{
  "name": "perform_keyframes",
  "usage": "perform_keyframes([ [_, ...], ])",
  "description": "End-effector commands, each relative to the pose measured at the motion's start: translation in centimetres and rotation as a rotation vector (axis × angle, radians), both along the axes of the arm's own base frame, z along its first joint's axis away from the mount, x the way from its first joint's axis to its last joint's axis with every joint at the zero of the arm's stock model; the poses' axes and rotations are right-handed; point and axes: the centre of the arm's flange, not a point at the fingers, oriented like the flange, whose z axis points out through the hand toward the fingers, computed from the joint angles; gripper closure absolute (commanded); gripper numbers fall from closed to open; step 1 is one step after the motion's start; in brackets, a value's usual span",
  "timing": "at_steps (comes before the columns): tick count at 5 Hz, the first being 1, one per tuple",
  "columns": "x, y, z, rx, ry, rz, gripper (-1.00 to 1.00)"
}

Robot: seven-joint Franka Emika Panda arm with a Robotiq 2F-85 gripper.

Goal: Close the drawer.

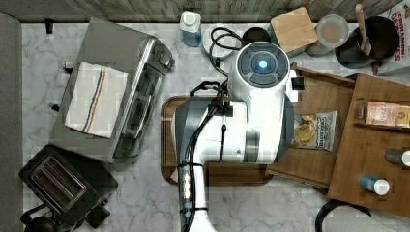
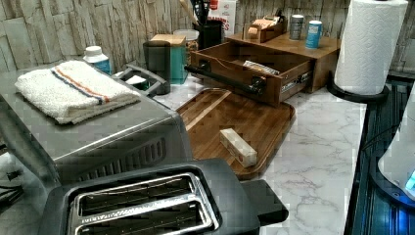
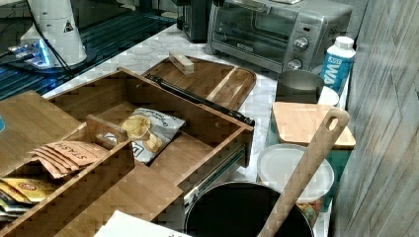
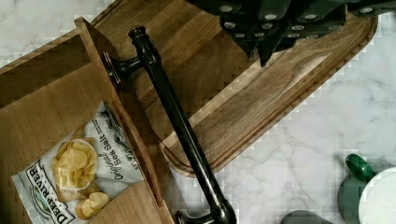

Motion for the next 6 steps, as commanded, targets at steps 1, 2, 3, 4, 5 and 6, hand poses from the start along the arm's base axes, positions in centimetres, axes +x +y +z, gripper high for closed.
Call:
perform_keyframes([
  [1,0.0,-0.2,0.0,-0.005,0.0,0.0,1.0],
  [2,0.4,-0.9,-2.2,-0.053,-0.001,0.137,1.0],
  [3,1.9,-1.2,-5.4,-0.049,-0.006,0.259,1.0],
  [4,3.6,-0.1,-7.7,-0.066,0.024,0.298,1.0],
  [5,4.7,0.3,-10.2,-0.096,0.036,0.353,1.0],
  [6,5.2,0.6,-12.3,-0.133,0.079,0.356,1.0],
])
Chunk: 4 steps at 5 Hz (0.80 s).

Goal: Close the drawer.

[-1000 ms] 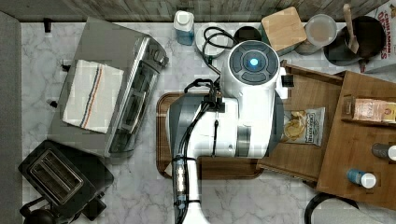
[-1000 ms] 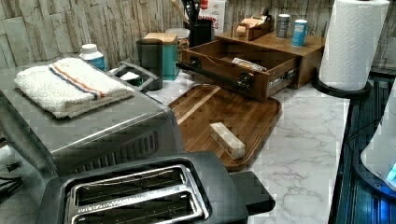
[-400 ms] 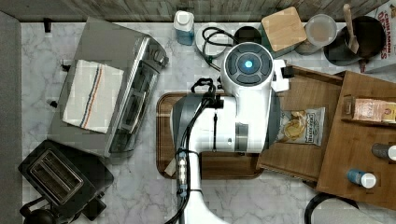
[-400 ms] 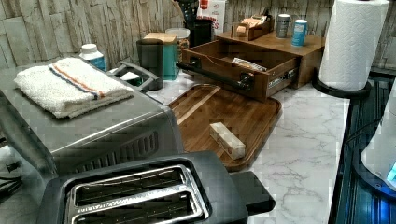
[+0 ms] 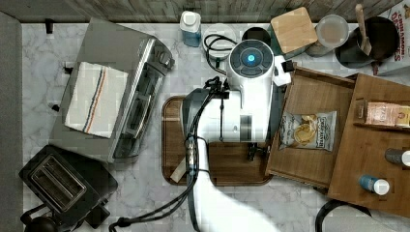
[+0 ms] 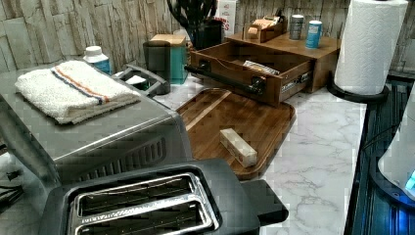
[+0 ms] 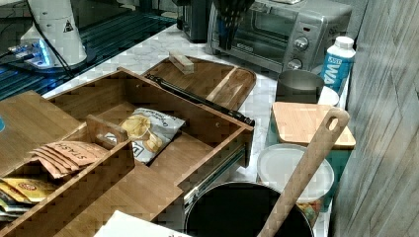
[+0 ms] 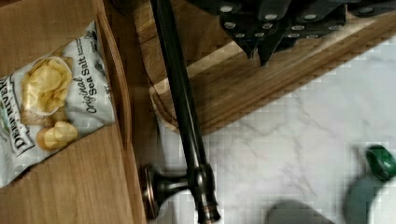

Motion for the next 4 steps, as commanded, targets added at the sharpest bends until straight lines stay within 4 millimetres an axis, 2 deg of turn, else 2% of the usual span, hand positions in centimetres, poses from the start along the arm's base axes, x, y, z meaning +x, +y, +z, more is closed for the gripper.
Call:
perform_keyframes([
  [1,1.0,1.2,-5.0,-0.111,-0.014,0.177,1.0],
  [2,0.7,0.4,-6.6,-0.071,-0.032,0.199,1.0],
  [4,0.5,0.5,-8.3,-0.083,-0.031,0.19,1.0],
])
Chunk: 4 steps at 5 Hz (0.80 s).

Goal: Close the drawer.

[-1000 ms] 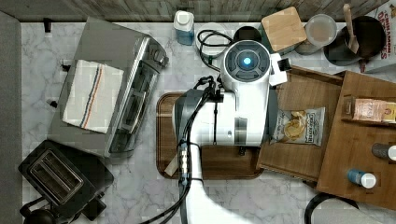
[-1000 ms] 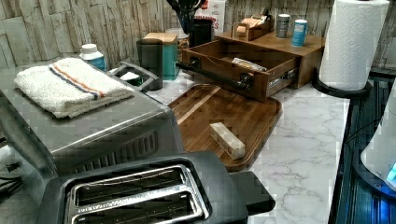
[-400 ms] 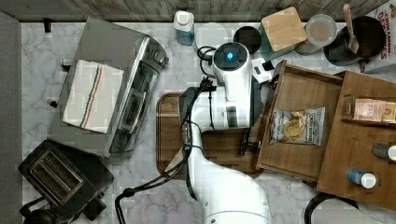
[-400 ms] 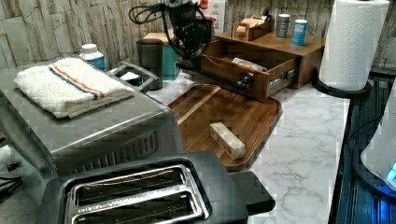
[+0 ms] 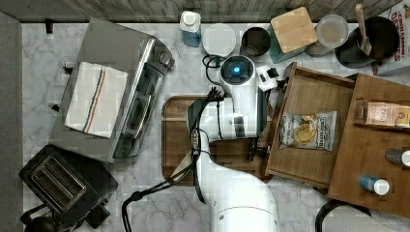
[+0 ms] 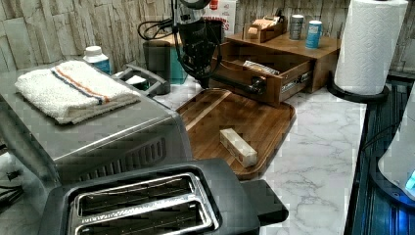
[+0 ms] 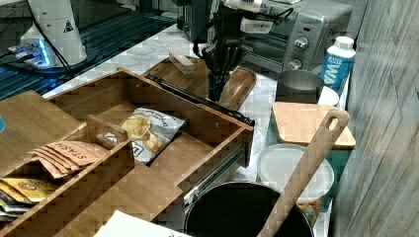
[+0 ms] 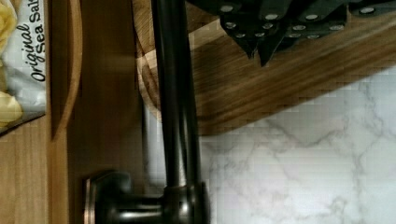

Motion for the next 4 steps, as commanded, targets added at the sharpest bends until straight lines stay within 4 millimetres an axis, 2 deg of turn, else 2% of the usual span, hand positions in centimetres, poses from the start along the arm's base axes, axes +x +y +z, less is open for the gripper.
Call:
perform_keyframes([
  [1,0.7,-0.7,3.4,-0.024,-0.085,0.091,1.0],
  [3,0.1,-4.3,3.2,-0.004,-0.072,0.127,1.0],
  [4,-0.7,-7.2,3.3,0.017,-0.069,0.133,1.0],
])
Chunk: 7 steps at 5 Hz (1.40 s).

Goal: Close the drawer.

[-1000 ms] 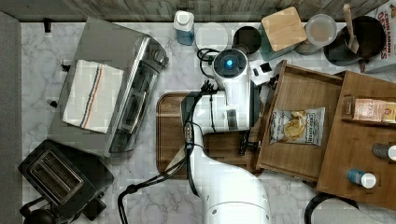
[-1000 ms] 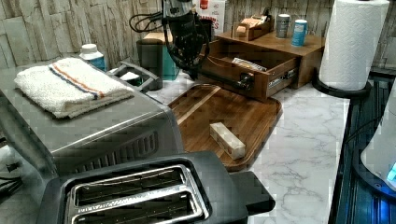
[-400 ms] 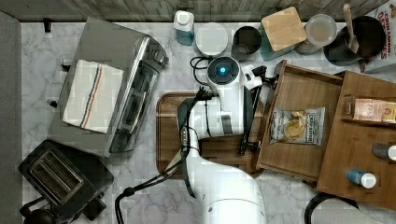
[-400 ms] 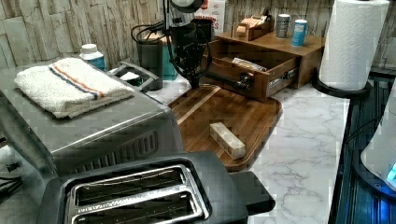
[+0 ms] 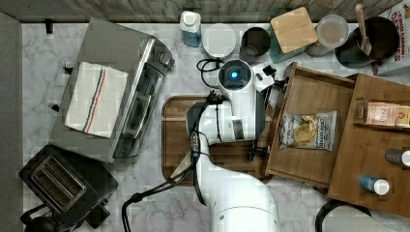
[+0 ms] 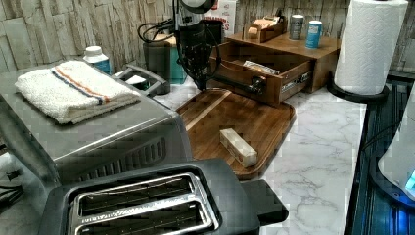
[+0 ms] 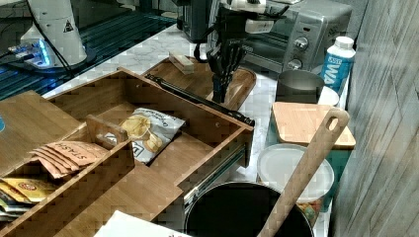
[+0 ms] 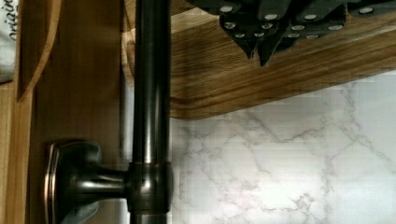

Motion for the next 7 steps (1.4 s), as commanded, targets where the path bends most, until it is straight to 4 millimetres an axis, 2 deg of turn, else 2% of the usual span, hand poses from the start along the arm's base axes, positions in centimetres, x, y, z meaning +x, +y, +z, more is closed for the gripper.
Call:
perform_keyframes([
  [1,-1.7,-11.1,3.9,0.024,-0.02,0.019,1.0],
  [2,-3.6,-15.2,4.6,-0.005,-0.055,-0.015,1.0],
  [3,-5.2,-20.8,5.3,0.005,-0.04,-0.038,1.0],
  [4,-7.8,-26.5,5.0,0.002,-0.055,-0.037,1.0],
  [5,-10.1,-31.3,5.8,-0.016,-0.029,-0.104,1.0],
  [6,-10.9,-35.3,6.7,-0.012,0.02,-0.153,1.0],
  [7,-11.3,-38.2,6.2,-0.029,0.021,-0.201,1.0],
])
